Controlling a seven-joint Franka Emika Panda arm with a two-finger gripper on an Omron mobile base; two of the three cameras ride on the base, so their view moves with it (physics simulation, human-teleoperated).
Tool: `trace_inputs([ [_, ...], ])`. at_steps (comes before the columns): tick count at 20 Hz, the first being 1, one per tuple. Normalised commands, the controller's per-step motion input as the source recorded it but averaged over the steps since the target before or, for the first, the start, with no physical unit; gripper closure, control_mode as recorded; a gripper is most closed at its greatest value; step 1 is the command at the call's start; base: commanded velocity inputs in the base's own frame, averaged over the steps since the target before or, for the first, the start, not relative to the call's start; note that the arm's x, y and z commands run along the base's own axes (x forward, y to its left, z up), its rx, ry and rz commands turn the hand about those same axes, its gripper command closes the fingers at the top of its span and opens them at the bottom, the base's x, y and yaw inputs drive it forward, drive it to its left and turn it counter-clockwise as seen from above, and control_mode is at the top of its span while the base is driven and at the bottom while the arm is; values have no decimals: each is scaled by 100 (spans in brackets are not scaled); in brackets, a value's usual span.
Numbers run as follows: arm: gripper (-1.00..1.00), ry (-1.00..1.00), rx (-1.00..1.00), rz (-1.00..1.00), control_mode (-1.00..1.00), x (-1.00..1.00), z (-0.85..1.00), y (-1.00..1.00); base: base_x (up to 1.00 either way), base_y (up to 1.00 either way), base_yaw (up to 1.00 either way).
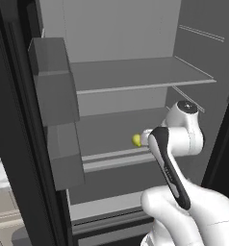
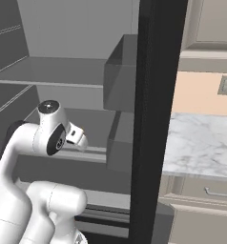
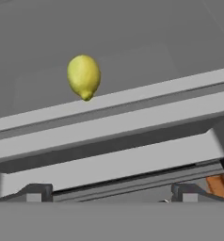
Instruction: Retrieve a lemon from the fridge and place it on the cutting board with the fish.
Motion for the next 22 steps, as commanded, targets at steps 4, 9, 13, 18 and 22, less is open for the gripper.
trace_inputs([
  [4, -100, -18, -1, 2, -100, 65, 0, 12, 0, 0, 0],
  [9, -100, -1, -3, -3, -100, 54, -1, 20, 0, 0, 0],
  [13, -100, 0, -2, 0, -100, 2, -2, 0, 0, 0, 0],
  [18, -100, 7, 0, 0, -100, 31, 0, 3, 0, 0, 0],
  [22, -100, 0, 0, 0, -100, 69, -11, 8, 0, 0, 0],
])
